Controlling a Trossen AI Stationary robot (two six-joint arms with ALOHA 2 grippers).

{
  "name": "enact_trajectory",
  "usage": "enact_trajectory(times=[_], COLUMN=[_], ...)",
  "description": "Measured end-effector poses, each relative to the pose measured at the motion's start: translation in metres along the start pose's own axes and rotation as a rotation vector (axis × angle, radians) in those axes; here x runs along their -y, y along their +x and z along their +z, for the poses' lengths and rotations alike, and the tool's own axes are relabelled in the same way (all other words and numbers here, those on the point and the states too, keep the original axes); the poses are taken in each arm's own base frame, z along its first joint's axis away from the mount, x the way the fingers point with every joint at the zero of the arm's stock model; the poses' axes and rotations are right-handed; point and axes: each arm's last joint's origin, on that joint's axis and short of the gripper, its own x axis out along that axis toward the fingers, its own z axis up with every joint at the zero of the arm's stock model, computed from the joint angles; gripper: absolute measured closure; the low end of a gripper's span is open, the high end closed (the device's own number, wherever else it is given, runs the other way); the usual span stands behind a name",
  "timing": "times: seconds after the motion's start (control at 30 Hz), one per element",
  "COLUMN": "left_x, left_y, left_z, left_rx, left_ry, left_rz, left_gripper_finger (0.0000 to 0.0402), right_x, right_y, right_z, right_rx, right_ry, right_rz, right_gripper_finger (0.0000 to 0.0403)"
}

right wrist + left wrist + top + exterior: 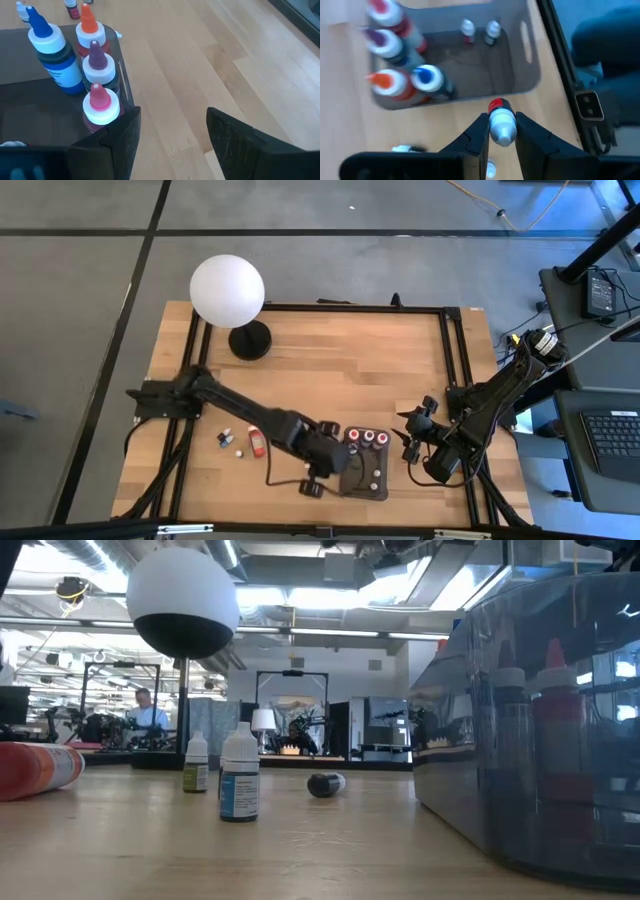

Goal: Pick & Place food coloring
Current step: Put the small food coloring bottle into the black bin

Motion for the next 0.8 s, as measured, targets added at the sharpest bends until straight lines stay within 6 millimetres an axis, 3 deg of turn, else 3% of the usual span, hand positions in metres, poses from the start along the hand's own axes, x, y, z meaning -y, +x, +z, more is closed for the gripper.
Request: enact_trajectory(times=[0.2, 0.33, 0.8], left_x=[0.024, 0.033, 0.042], left_y=[0.019, 0.031, 0.08], left_z=[0.01, 0.007, -0.013], left_rx=[-0.036, -0.066, -0.219], left_ry=[0.053, 0.068, 0.025], left_rz=[0.02, 0.017, 0.011], left_gripper_finger=[0.0331, 0.0331, 0.033], right_x=[0.0, 0.0, 0.0], right_y=[0.0, 0.0, 0.0], right_z=[0.0, 0.0, 0.0], right_rx=[0.0, 0.0, -0.001], right_ry=[0.001, 0.001, 0.003], right_rz=[0.0, 0.0, 0.003], right_gripper_finger=[0.0176, 0.0176, 0.0176])
